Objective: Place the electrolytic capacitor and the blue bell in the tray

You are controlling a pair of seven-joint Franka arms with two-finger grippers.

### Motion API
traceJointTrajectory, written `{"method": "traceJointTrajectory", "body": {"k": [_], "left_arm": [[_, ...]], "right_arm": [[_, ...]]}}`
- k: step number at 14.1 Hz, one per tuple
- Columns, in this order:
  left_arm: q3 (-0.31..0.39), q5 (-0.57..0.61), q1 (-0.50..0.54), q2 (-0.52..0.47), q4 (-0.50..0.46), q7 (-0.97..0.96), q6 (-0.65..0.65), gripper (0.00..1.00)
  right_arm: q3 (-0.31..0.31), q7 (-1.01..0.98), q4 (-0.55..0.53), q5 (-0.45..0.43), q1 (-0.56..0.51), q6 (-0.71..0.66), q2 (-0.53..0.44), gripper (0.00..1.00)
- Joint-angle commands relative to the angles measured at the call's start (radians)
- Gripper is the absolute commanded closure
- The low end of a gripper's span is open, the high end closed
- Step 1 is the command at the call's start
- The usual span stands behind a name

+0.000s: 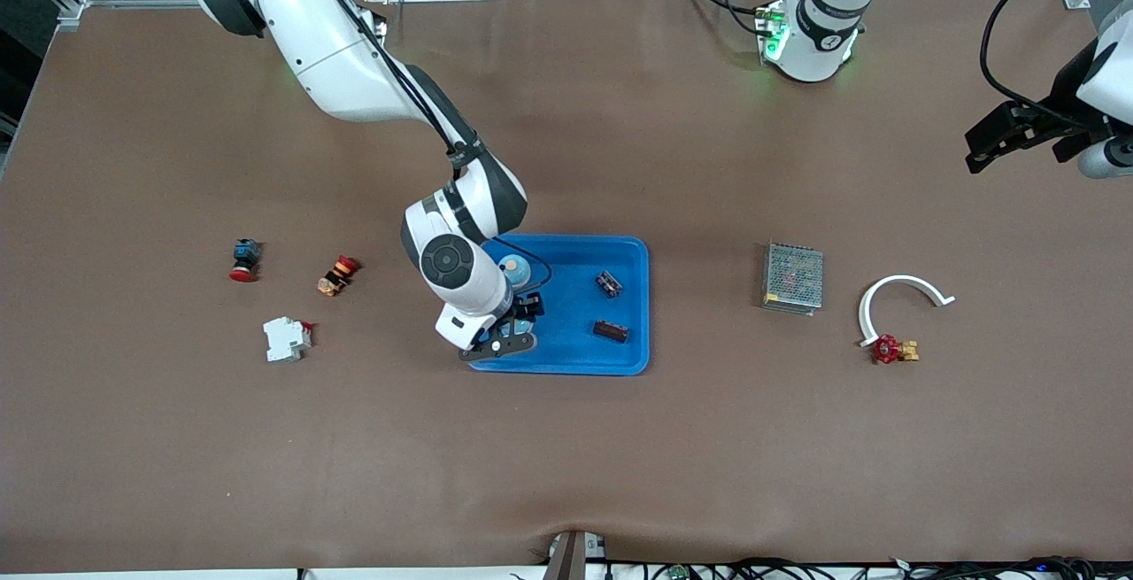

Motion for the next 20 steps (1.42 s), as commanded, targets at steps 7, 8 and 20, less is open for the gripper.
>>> {"method": "traceJointTrajectory", "body": {"k": [7, 8, 20], "left_arm": [[0.004, -0.021, 0.001, -0.021, -0.013, 0.023, -0.002, 0.0], [0.004, -0.021, 0.001, -0.021, -0.013, 0.022, -0.002, 0.0], [0.004, -0.021, 0.001, -0.026, -0.014, 0.023, -0.01, 0.0]], "right_arm": [[-0.006, 0.014, 0.0, -0.015, 0.003, -0.152, -0.115, 0.0], [-0.006, 0.014, 0.002, -0.013, 0.0, -0.209, -0.155, 0.0], [-0.01, -0.019, -0.149, -0.081, -0.062, -0.712, -0.704, 0.0]]}}
